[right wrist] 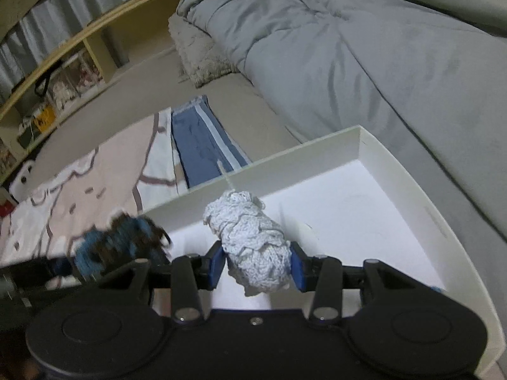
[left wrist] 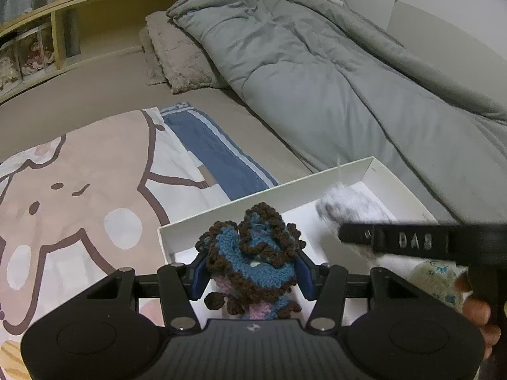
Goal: Organize objects
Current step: 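Lower the crochet piece into the box with the left gripper while the right gripper releases the white ball inside, then withdraw both grippers from the box toward the rope toy and wooden block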
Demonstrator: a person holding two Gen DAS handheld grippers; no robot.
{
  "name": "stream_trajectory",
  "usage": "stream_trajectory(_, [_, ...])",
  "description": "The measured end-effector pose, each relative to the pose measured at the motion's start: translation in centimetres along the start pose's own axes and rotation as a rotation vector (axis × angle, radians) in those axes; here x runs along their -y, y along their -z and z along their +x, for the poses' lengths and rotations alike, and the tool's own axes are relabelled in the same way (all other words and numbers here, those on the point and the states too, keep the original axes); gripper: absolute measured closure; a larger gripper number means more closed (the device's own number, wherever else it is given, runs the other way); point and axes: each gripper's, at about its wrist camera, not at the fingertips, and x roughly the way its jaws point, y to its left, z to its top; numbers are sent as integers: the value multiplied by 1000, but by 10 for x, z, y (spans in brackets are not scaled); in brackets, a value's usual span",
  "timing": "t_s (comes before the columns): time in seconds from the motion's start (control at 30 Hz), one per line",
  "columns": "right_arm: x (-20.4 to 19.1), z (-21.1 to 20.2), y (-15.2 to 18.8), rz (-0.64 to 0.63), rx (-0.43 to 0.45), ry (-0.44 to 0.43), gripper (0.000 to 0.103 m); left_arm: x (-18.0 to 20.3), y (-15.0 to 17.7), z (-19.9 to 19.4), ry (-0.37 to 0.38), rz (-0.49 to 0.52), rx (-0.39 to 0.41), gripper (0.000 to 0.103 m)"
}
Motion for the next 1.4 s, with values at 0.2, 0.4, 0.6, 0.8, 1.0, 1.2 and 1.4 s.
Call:
stream_trajectory(0.2, [-1,17,0,26,6,-7,53,4,0,11,-11,22,-1,29])
stream_trajectory(0.4, [11,13,-3,37,-22,57,36,3,2,9,-38,41,-9,17])
stream_trajectory(0.6, [11,5,-2,5,-49,49,32,3,3,6,-41,35,-21,17])
stream_trajectory(0.8, [10,0,-2,-17,-45,51,28,-2,4,-2,-53,8,-22,17])
stream_trajectory(1.0, [9,-12,-1,-48,-19,74,19,-9,7,-12,-64,-42,-26,17])
stream_trajectory(1.2, [11,-28,2,-65,10,88,9,-11,10,-32,-71,-76,-15,5])
stream_trajectory(1.4, [10,-46,8,-78,24,112,7,-11,15,-54,-80,-91,-3,0])
